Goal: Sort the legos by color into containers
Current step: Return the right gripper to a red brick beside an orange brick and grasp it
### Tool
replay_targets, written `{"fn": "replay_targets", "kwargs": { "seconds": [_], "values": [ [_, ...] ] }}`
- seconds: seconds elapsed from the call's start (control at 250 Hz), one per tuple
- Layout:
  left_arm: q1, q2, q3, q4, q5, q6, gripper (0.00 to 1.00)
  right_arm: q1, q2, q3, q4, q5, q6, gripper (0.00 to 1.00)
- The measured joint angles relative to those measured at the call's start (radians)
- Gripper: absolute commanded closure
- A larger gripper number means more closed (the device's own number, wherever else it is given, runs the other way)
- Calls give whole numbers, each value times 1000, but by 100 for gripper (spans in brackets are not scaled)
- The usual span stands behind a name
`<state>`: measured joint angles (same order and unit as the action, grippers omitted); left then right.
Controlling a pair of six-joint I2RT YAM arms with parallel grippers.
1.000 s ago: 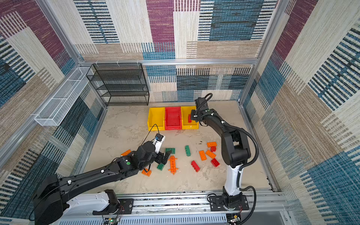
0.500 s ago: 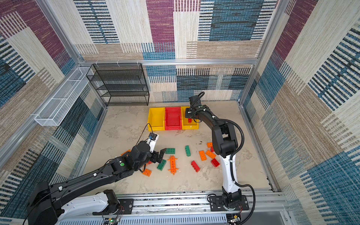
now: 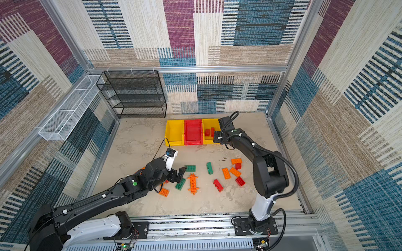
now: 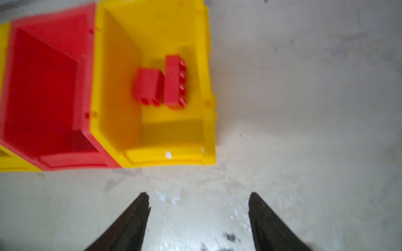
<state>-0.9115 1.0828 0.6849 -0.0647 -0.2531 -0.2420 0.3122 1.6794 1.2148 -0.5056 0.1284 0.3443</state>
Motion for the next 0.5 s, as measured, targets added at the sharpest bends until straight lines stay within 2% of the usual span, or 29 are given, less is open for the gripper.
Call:
{"fn": "replay_targets", "kwargs": {
  "seconds": [0.088, 0.216, 0.5],
  "values": [
    [-12, 16, -1, 12, 48, -13, 1, 0, -97, -130, -13, 48, 26, 18],
    [-35, 30, -2, 30, 93, -21, 1, -9, -192, -275, -14, 98, 56, 19],
    [-68, 16, -15, 47, 125, -28, 1, -73, -232, -419, 15, 109, 74, 27]
  ]
}}
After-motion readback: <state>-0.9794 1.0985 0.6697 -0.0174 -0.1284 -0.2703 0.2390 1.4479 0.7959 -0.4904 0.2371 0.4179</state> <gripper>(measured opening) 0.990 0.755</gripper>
